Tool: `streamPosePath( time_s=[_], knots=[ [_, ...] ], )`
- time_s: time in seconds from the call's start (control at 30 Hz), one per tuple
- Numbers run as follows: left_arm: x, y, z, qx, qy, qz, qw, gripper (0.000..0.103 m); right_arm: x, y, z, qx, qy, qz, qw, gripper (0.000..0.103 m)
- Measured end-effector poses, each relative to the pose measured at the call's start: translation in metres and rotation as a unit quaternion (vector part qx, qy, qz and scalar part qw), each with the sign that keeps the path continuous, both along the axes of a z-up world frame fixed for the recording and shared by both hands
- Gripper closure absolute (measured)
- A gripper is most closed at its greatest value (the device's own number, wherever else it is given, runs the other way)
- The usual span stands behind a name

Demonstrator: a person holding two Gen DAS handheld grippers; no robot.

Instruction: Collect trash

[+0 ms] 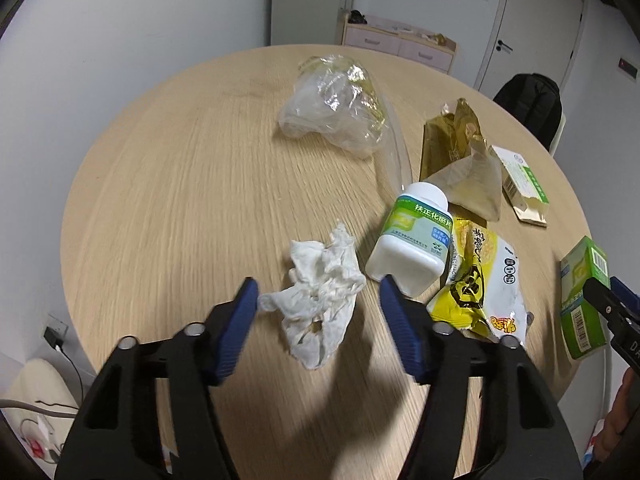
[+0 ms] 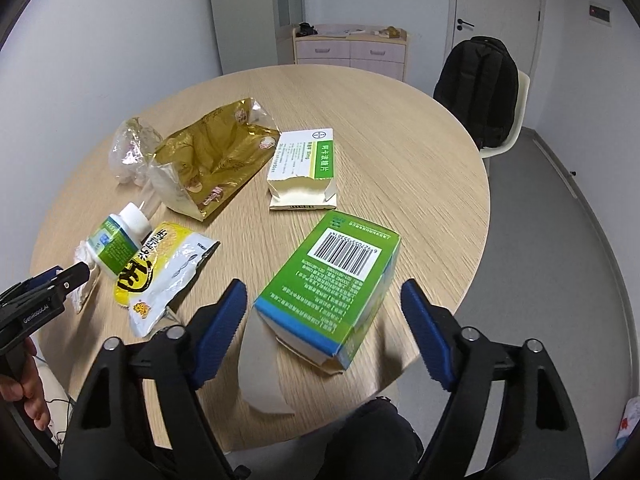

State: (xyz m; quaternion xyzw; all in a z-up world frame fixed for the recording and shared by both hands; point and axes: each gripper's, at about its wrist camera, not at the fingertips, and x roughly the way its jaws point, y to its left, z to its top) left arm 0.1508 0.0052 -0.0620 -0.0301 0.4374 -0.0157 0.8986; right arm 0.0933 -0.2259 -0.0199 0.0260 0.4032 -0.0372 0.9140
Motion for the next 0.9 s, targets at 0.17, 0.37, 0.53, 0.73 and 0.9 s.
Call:
streamPosePath(
  time_s=[0.17,0.37,0.53,0.73,0.9],
  knots=[
    [0.009,-0.005,-0.005,0.011,0.01,-0.004,0.9999,0.07,0.006,0.0,-0.005,-0.001,0.007,-0.006,1.0,0.041],
    [0.008,-0.005,-0.008,0.007,0.015,-0.002,0.9999,0.088,0.002,0.001,-0.006,-0.002,0.0,-0.006,1.0,0.049],
    [-0.004,-0.003,-0.005,-0.004,0.016,0.004,0.9999,0.09,-0.007,0.003,-0.005,-0.008,-0.001,-0.004,1.0,0.051],
    [-0.032,-0.003,0.0,-0.001,0.007,0.01,0.9999,0.09,-0.029,0.009,0.001,-0.01,-0.013,-0.001,1.0,0.051],
    [-0.061,-0.001,0.003,-0.003,-0.002,0.012,0.9999,0.09,-0.056,0.017,0.009,-0.008,-0.028,0.01,1.0,0.051]
  ],
)
